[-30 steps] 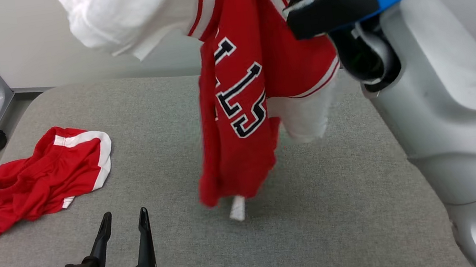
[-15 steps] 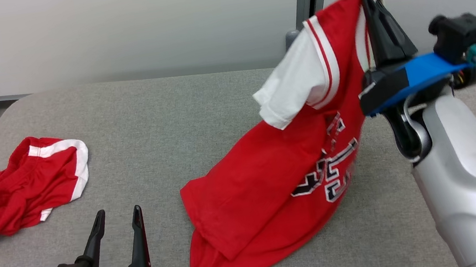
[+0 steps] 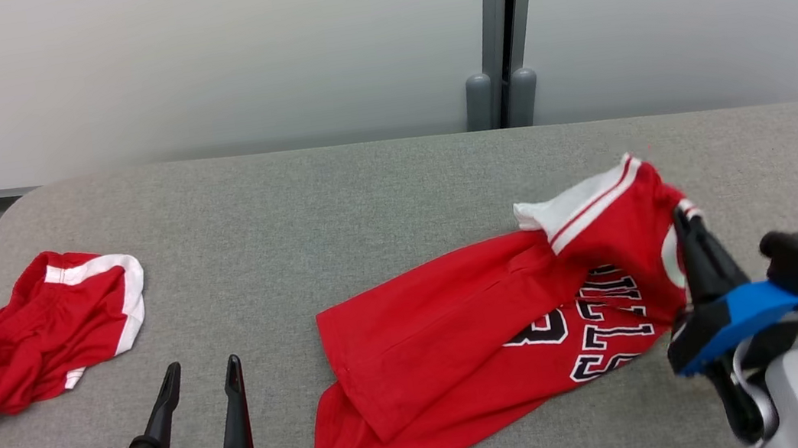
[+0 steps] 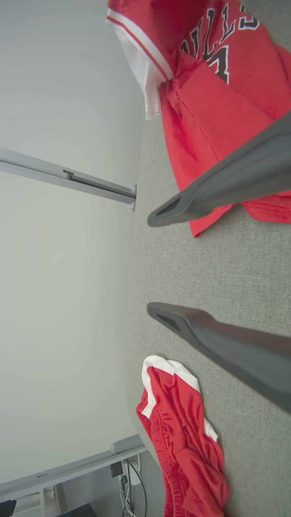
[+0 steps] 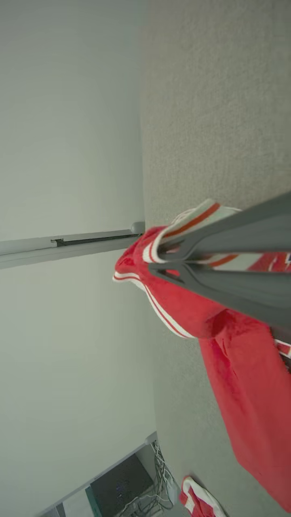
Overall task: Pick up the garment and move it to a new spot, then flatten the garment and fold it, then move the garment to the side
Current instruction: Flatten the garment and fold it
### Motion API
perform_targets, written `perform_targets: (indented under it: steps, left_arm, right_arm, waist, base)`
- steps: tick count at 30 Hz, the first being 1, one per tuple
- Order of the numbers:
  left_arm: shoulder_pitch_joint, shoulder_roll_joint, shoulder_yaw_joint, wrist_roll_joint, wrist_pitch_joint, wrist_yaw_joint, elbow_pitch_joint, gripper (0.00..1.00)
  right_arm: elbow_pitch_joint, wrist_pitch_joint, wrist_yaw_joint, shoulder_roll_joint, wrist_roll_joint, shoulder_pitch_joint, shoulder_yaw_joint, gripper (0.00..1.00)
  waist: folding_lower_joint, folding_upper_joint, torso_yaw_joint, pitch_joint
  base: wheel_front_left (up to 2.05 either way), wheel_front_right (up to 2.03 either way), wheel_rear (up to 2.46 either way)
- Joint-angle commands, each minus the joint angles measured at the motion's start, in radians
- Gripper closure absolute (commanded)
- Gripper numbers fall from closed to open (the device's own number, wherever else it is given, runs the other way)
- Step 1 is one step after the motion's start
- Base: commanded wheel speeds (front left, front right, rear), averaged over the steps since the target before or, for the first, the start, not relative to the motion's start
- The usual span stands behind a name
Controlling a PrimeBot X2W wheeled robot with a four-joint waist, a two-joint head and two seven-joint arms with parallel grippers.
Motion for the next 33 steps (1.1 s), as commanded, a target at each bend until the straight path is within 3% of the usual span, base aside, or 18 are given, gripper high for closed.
perform_targets:
  steps: [1, 6, 11, 12, 13, 19, 24, 29, 33]
  left_arm:
    - [0.009, 0.004, 0.003, -0.005, -0.006, 0.001, 0.003, 0.00]
    - [0.020, 0.008, 0.009, -0.012, -0.011, 0.010, 0.000, 0.00]
    - [0.023, 0.015, 0.013, -0.013, -0.014, 0.014, -0.005, 0.00]
    - [0.023, 0.015, 0.013, -0.013, -0.014, 0.015, -0.006, 0.00]
    - [0.022, 0.016, 0.013, -0.014, -0.014, 0.015, -0.007, 0.00]
    - [0.014, 0.019, 0.011, -0.018, -0.013, 0.018, -0.010, 0.00]
    - [0.010, 0.020, 0.012, -0.022, -0.015, 0.022, -0.012, 0.00]
    - [0.002, 0.021, 0.010, -0.021, -0.010, 0.025, -0.016, 0.00]
    - [-0.006, 0.026, 0.009, -0.019, -0.007, 0.028, -0.024, 0.00]
  right_arm:
    - [-0.031, 0.022, 0.000, -0.020, 0.016, 0.063, 0.036, 1.00]
    - [-0.135, 0.137, 0.000, -0.132, 0.066, 0.223, 0.151, 1.00]
    - [-0.210, 0.259, 0.000, -0.241, 0.023, 0.313, 0.195, 1.00]
    - [-0.226, 0.281, 0.000, -0.254, 0.019, 0.325, 0.200, 0.46]
    - [-0.238, 0.307, 0.000, -0.264, 0.015, 0.336, 0.202, 0.00]
    - [-0.331, 0.416, 0.000, -0.287, -0.005, 0.392, 0.141, 0.00]
    - [-0.444, 0.385, 0.000, -0.210, -0.032, 0.408, 0.046, 0.00]
    - [-0.501, 0.420, 0.000, -0.175, -0.056, 0.368, 0.084, 0.00]
    - [-0.474, 0.514, 0.000, -0.157, -0.068, 0.282, 0.146, 0.00]
  waist:
    - [0.0001, 0.0000, -0.004, -0.004]
    - [0.0001, 0.0000, -0.029, -0.009]
    - [0.0001, 0.0000, -0.056, -0.009]
    - [0.0001, 0.0000, -0.061, -0.009]
    - [0.0001, 0.0000, -0.066, -0.008]
    - [0.0001, 0.0000, -0.086, -0.007]
    - [0.0001, 0.0000, -0.097, -0.007]
    - [0.0001, 0.0000, -0.100, -0.006]
    - [0.0001, 0.0000, -0.100, 0.004]
  base:
    - [0.00, 0.00, 0.00]
    - [0.00, 0.00, 0.00]
    - [0.00, 0.00, 0.00]
    - [0.00, 0.00, 0.00]
    - [0.00, 0.00, 0.00]
    - [0.00, 0.00, 0.00]
    - [0.00, 0.00, 0.00]
    - [0.00, 0.00, 0.00]
    - [0.00, 0.00, 0.00]
